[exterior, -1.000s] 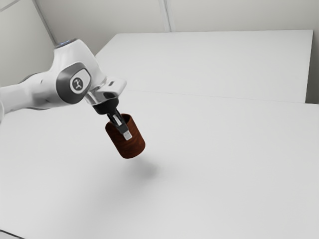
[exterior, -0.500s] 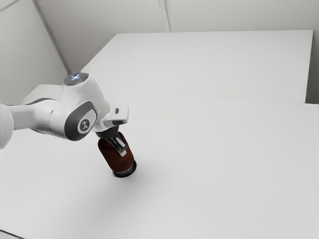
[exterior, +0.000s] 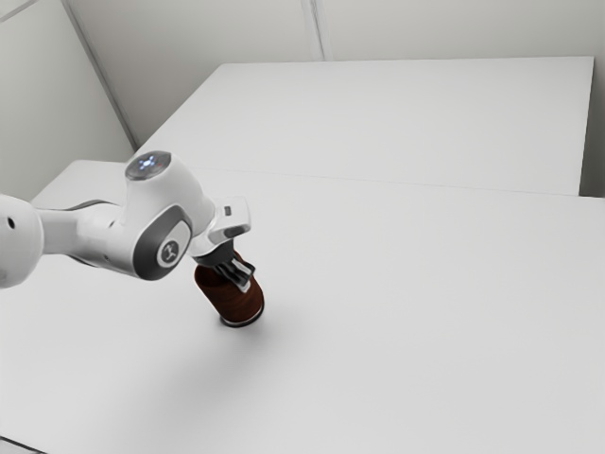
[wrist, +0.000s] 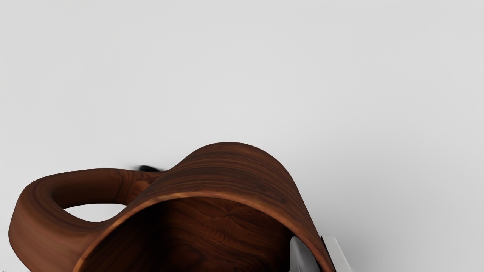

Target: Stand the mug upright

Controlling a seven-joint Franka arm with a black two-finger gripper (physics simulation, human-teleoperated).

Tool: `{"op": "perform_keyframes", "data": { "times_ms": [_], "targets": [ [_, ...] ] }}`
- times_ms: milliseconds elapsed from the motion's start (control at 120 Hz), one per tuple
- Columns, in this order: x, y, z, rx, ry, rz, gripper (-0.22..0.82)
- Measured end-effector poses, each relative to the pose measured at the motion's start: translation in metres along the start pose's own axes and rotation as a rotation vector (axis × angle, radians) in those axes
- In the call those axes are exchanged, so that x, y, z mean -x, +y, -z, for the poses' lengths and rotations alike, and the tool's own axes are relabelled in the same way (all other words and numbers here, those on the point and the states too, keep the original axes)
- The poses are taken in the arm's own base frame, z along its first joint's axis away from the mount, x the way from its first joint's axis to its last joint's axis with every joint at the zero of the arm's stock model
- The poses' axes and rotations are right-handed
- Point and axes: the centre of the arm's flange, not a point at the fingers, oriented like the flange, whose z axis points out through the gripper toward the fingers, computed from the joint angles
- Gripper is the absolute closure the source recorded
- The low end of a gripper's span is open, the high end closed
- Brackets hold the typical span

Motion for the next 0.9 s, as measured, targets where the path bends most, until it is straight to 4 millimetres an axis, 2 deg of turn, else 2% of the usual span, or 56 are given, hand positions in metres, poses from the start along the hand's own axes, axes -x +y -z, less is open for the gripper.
{"op": "perform_keyframes", "data": {
  "times_ms": [92, 200, 275, 375, 458, 583, 717, 900],
  "targets": [
    [0.0, 0.0, -0.002, 0.002, 0.001, 0.019, 0.75],
    [-0.001, 0.0, 0.001, 0.004, 0.009, 0.035, 0.58],
    [-0.003, 0.001, 0.009, 0.002, 0.024, 0.04, 0.42],
    [-0.012, 0.0, 0.029, -0.003, 0.054, 0.047, 0.26],
    [-0.029, 0.0, 0.058, -0.004, 0.08, 0.051, 0.18],
    [-0.05, 0.0, 0.097, 0.023, 0.063, 0.081, 0.1],
    [-0.065, 0.0, 0.128, 0.05, 0.006, 0.115, 0.05],
    [-0.092, 0.0, 0.155, 0.073, -0.082, 0.151, 0.02]
  ]
}}
